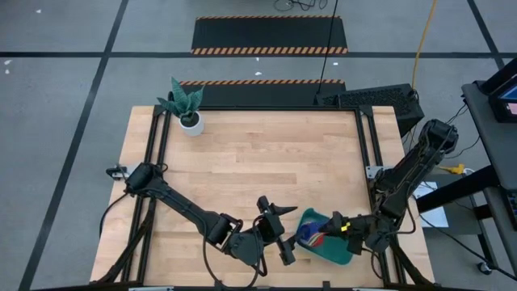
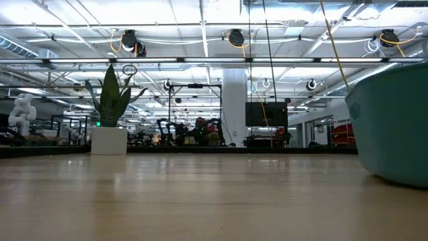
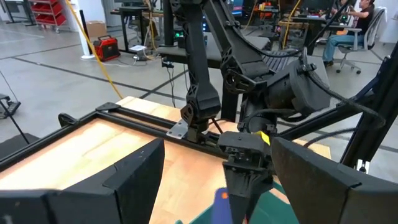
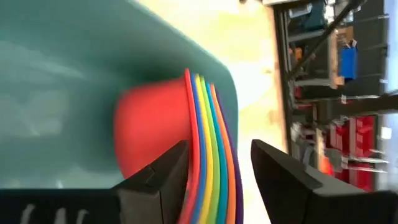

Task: Nest measuring cups in basket
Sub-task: Put the nested measuring cups into the green bin

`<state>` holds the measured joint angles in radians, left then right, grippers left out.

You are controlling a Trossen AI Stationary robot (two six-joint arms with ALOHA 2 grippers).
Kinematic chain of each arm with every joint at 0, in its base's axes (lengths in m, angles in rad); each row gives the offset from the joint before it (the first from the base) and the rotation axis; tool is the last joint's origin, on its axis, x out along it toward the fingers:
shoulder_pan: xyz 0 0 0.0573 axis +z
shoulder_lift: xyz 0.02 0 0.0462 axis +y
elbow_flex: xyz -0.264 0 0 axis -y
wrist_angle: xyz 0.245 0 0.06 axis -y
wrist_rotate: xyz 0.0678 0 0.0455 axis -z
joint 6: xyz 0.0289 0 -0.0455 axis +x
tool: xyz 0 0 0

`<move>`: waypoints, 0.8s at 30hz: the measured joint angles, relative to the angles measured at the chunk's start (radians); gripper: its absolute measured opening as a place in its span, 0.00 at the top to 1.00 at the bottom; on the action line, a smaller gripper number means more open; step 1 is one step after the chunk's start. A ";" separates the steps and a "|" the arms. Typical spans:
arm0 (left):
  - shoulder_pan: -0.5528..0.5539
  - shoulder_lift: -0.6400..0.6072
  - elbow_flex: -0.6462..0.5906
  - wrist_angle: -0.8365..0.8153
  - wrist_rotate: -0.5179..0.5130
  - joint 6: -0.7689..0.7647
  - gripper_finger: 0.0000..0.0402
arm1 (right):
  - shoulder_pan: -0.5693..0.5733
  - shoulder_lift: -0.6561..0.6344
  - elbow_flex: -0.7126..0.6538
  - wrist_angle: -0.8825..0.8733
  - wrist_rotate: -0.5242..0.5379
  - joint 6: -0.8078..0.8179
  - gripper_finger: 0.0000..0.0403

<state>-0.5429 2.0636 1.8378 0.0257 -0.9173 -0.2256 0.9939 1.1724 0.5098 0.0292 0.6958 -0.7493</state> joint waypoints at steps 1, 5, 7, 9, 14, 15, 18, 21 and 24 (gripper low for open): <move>0.001 0.000 0.000 0.000 0.000 0.000 0.27 | 0.000 -0.009 0.000 0.001 -0.019 0.011 0.58; 0.001 0.000 0.000 0.000 0.000 0.000 0.27 | 0.000 -0.047 0.000 0.001 -0.034 0.031 0.58; 0.001 0.000 0.000 0.000 0.000 0.001 0.27 | 0.000 -0.065 0.000 -0.003 -0.048 0.040 0.58; 0.001 0.000 0.000 0.000 0.000 0.003 0.27 | 0.000 -0.076 0.000 -0.004 -0.071 0.057 0.58; 0.001 0.000 0.000 -0.007 0.000 0.003 0.27 | 0.000 -0.085 0.000 -0.004 -0.107 0.093 0.58; 0.001 0.000 0.000 -0.008 0.000 0.003 0.27 | 0.000 -0.086 0.000 -0.004 -0.118 0.098 0.58; 0.001 0.000 0.000 -0.009 0.000 0.002 0.27 | 0.000 -0.086 0.000 0.003 -0.125 0.116 0.58; 0.001 0.000 0.000 -0.021 0.000 -0.012 0.27 | 0.000 -0.088 0.000 0.006 -0.123 0.135 0.58; 0.005 0.000 0.000 -0.032 0.000 -0.033 0.27 | 0.000 -0.114 0.000 0.003 -0.121 0.181 0.58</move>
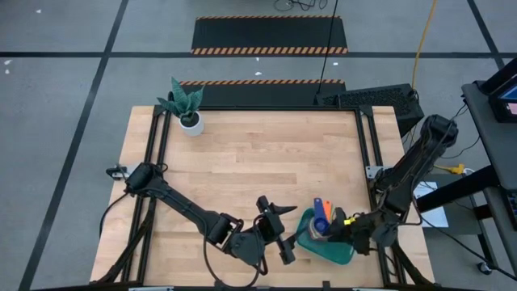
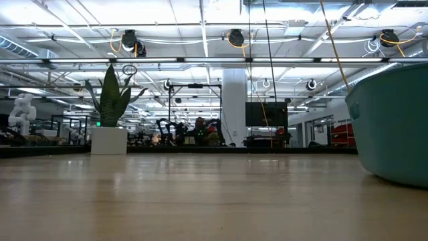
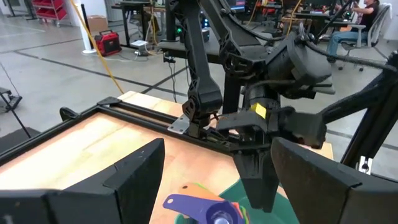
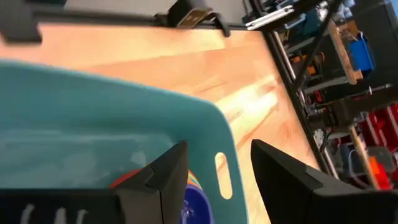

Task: Nest measuring cups in basket
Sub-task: Put the nested measuring cups into the green bin

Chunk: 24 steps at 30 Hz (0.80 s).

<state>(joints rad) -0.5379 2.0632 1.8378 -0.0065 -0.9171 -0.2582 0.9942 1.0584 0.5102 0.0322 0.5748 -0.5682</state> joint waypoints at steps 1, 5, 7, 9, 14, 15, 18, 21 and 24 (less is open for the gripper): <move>0.000 0.000 0.000 -0.001 0.000 -0.010 0.27 | -0.002 -0.014 0.000 -0.003 0.001 0.017 0.58; 0.013 -0.001 0.000 -0.021 0.000 -0.039 0.27 | -0.023 -0.103 0.000 -0.040 -0.001 0.101 0.58; 0.024 -0.001 0.000 -0.032 0.000 -0.056 0.27 | -0.046 -0.155 0.000 -0.070 -0.001 0.142 0.58; 0.036 -0.001 0.000 -0.045 0.000 -0.074 0.27 | -0.077 -0.202 0.000 -0.110 -0.001 0.202 0.58; 0.086 0.015 0.000 -0.051 0.001 -0.099 0.27 | -0.156 -0.279 0.001 -0.245 0.004 0.340 0.58; 0.100 0.025 0.000 -0.046 0.000 -0.107 0.27 | -0.165 -0.286 0.001 -0.275 0.003 0.368 0.58; 0.138 0.036 -0.001 -0.065 0.032 -0.117 0.27 | -0.176 -0.300 0.001 -0.342 -0.001 0.460 0.58; 0.184 0.034 -0.001 -0.087 0.098 -0.137 0.27 | -0.162 -0.304 0.001 -0.383 -0.005 0.540 0.58; 0.229 0.033 -0.001 -0.102 0.142 -0.129 0.27 | -0.140 -0.314 0.000 -0.391 -0.050 0.605 0.58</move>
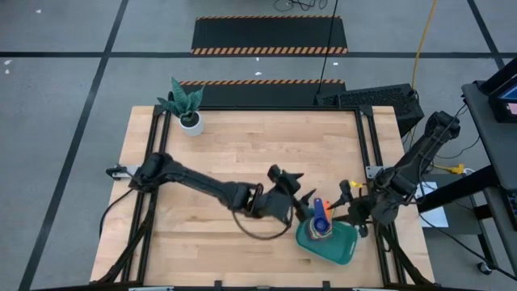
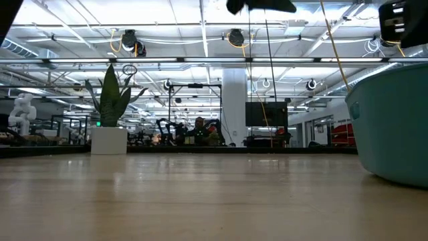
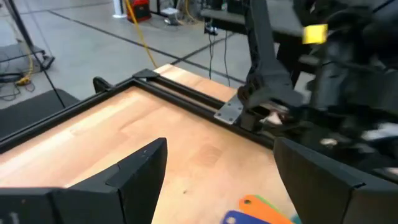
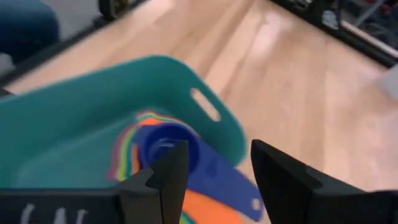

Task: Nest measuring cups in basket
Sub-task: Put the nested measuring cups into the green bin

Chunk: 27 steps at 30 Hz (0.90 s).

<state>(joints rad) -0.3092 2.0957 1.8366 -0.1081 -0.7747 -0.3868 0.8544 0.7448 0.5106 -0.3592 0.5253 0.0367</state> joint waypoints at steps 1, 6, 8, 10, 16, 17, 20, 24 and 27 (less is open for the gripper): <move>0.015 0.000 0.000 -0.003 0.027 0.013 0.27 | 0.008 -0.004 0.000 -0.002 -0.015 0.018 0.58; 0.079 0.000 0.000 -0.044 0.152 0.026 0.29 | 0.043 -0.048 0.000 -0.022 -0.027 0.088 0.58; 0.102 0.001 0.000 -0.066 0.191 0.030 0.33 | 0.045 -0.071 0.000 -0.041 -0.022 0.104 0.58; 0.124 0.001 0.000 -0.071 0.232 0.053 0.40 | 0.044 -0.093 0.000 -0.058 0.016 0.120 0.58; 0.192 0.001 0.000 -0.102 0.365 0.137 0.64 | 0.044 -0.130 0.000 -0.177 0.174 0.200 0.58; 0.202 0.001 0.000 -0.106 0.394 0.145 0.68 | 0.044 -0.131 0.000 -0.191 0.183 0.218 0.58; 0.224 0.011 0.001 -0.110 0.444 0.183 0.79 | 0.040 -0.131 0.000 -0.225 0.182 0.281 0.58; 0.243 0.038 0.004 -0.119 0.469 0.237 0.89 | 0.019 -0.127 0.000 -0.258 0.179 0.369 0.58; 0.250 0.060 0.000 -0.151 0.506 0.250 0.95 | -0.014 -0.120 0.000 -0.275 0.176 0.396 0.59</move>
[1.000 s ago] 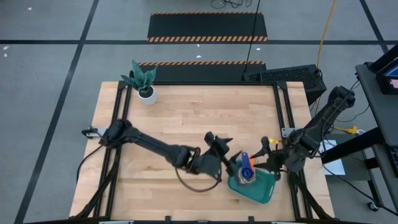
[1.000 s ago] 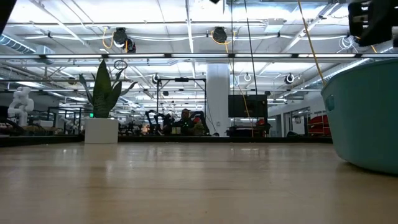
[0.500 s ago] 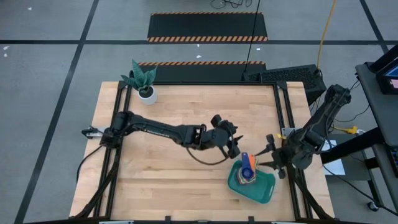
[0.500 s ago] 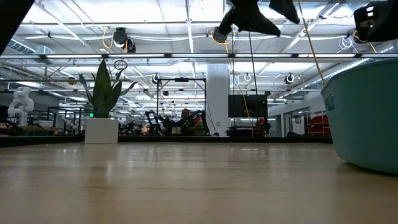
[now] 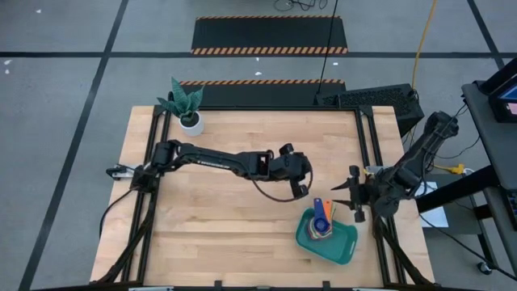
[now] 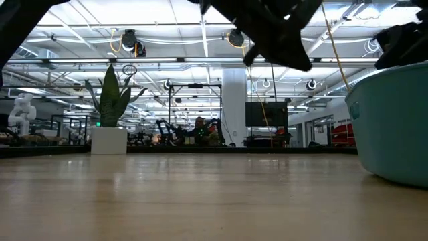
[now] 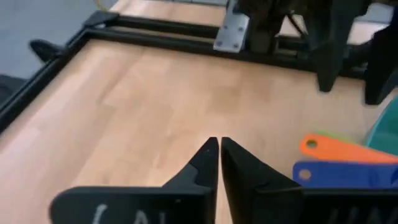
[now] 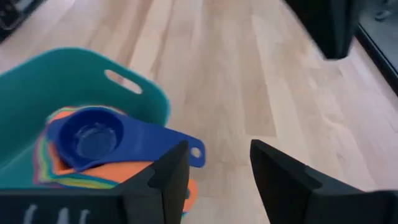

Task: Nest measuring cups in basket
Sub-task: Put the nested measuring cups into the green bin

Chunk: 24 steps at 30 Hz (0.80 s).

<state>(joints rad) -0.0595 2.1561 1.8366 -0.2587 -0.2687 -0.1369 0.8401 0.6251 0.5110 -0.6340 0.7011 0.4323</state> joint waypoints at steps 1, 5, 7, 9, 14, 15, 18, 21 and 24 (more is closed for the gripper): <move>0.001 0.011 0.001 0.013 0.015 0.001 0.96 | -0.018 0.005 0.000 0.000 -0.005 0.000 0.60; -0.032 0.014 0.001 -0.037 0.060 0.009 0.99 | -0.118 0.035 0.000 0.009 -0.107 -0.002 0.67; -0.058 0.014 0.001 -0.051 0.060 0.003 0.98 | -0.183 0.060 0.000 0.023 -0.156 -0.002 0.71; -0.093 0.014 0.001 -0.052 0.043 0.022 0.97 | -0.247 0.087 0.000 0.032 -0.188 -0.021 0.75; -0.186 0.006 0.001 0.001 0.063 0.114 0.99 | -0.418 0.166 0.000 0.101 -0.332 -0.131 0.85; -0.203 0.005 0.001 0.012 0.098 0.134 0.99 | -0.450 0.181 0.000 0.111 -0.375 -0.153 0.87; -0.247 0.016 0.001 0.054 0.196 0.155 0.97 | -0.539 0.227 0.000 0.121 -0.476 -0.198 0.91; -0.293 0.054 0.002 0.121 0.230 0.170 0.98 | -0.603 0.275 0.000 0.145 -0.584 -0.242 0.93; -0.342 0.110 0.002 0.197 0.250 0.200 0.99 | -0.641 0.316 0.000 0.176 -0.673 -0.272 0.95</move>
<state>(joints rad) -0.4017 2.2656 1.8381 -0.0615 -0.0183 0.0629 0.1996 0.9411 0.5106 -0.4578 0.0277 0.1601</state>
